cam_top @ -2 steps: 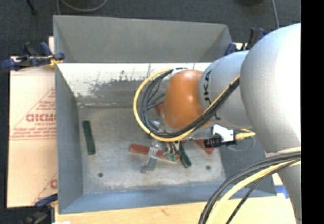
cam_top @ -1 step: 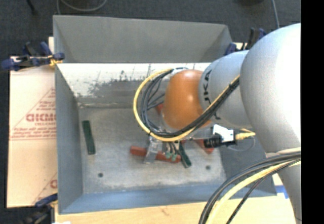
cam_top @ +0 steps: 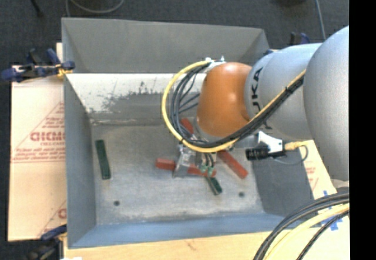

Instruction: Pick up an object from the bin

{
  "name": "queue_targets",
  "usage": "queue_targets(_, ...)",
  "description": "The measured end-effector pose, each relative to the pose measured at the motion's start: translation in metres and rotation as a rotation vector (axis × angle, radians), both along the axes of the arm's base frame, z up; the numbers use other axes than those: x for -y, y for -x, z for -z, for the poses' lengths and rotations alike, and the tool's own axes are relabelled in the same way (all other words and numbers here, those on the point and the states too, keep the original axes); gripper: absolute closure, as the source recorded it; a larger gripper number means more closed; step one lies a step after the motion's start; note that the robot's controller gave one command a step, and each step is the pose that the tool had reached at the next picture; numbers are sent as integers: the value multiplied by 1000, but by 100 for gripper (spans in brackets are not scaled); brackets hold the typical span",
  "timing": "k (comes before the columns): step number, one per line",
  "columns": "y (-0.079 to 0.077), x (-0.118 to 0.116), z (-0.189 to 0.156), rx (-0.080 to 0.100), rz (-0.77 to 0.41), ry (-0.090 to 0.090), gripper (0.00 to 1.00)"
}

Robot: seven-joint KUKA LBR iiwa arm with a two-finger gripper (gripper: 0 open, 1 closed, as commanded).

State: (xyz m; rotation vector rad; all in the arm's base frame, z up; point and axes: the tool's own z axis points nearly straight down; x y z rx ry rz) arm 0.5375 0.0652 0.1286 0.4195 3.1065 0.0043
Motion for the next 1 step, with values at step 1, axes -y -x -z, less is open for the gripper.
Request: queue_targets(1, -2, 0, -60, 2, -2, 0, 100)
